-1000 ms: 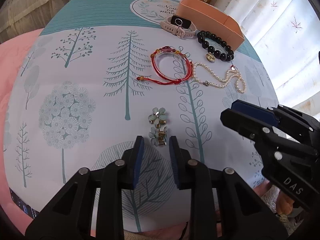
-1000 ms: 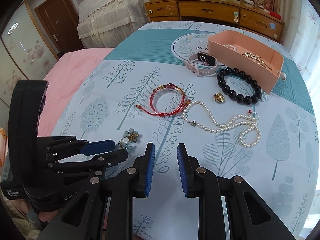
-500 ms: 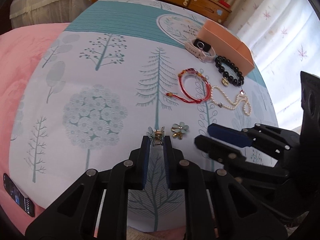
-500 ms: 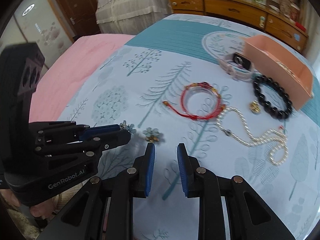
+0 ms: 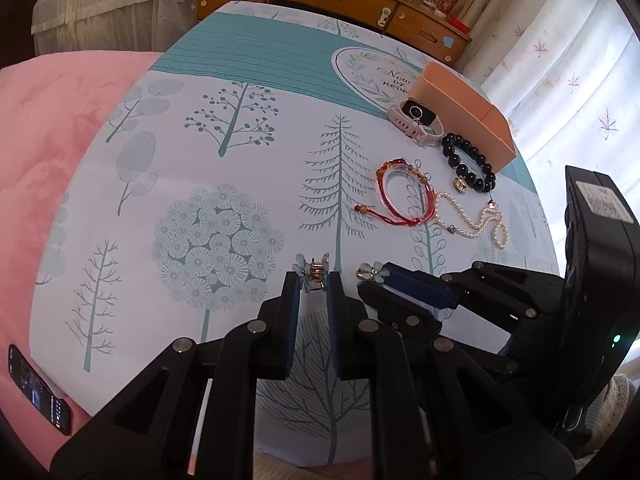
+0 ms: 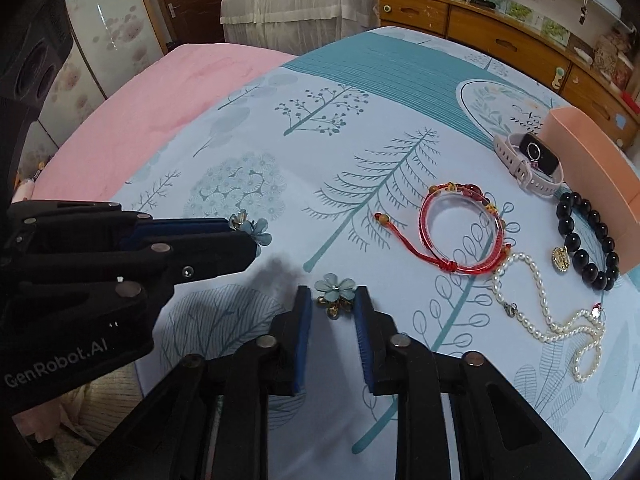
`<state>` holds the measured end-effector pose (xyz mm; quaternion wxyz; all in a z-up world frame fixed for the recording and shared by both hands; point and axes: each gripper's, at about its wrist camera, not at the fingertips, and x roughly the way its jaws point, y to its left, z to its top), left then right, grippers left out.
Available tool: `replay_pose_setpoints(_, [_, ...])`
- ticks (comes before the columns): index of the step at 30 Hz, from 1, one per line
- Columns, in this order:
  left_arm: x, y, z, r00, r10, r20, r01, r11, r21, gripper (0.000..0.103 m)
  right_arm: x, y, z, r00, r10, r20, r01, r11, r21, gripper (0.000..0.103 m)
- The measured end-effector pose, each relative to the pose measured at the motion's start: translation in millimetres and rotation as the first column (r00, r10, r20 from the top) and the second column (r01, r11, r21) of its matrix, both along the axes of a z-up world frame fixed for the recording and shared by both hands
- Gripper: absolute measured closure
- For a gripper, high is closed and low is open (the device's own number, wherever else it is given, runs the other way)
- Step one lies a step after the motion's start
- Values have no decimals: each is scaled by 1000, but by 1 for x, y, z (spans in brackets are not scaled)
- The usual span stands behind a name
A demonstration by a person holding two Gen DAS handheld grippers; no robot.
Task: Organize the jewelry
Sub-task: 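Grasp the second blue flower clip with the right tool while left tool holds its clip, then carry both flower clips into the pink box and open both tools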
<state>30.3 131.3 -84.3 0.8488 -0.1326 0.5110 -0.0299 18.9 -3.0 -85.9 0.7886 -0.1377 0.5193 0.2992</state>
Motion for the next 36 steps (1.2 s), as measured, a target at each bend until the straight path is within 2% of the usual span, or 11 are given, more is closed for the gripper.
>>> replay_pose_setpoints(4, [0,-4,3,1000,-7,10,6,1000,18,92,1,-4,0,1000,-6,-17,7,1000,23,88])
replay_pose_setpoints(9, [6,-13,11,999,-30,21,29,998,53,92,3,-24,15,999,-51,-7,51,997,64,88])
replay_pose_setpoints(16, [35,-44,45,990,-113,90,104,990,94,92,23,-77,55,978,-201,49,192,969,153,88])
replay_pose_setpoints(23, [103,-91,99,952,-232,198,209,969,131,92,79,-151,102,916,-392,84,366,902,228,88])
replay_pose_setpoints(28, [172,-130,130,920,-294,258,266,954,139,92,132,-199,130,852,-513,103,479,844,242,88])
replay_pose_setpoints(31, [213,-152,134,910,-331,248,308,943,127,92,165,-220,138,822,-562,91,529,813,245,88])
replay_pose_setpoints(33, [238,-165,128,913,-341,225,323,940,114,92,185,-232,141,810,-581,81,549,800,242,88])
replay_pose_setpoints(36, [267,-184,113,915,-361,180,344,931,120,92,216,-249,130,794,-607,29,587,779,220,88])
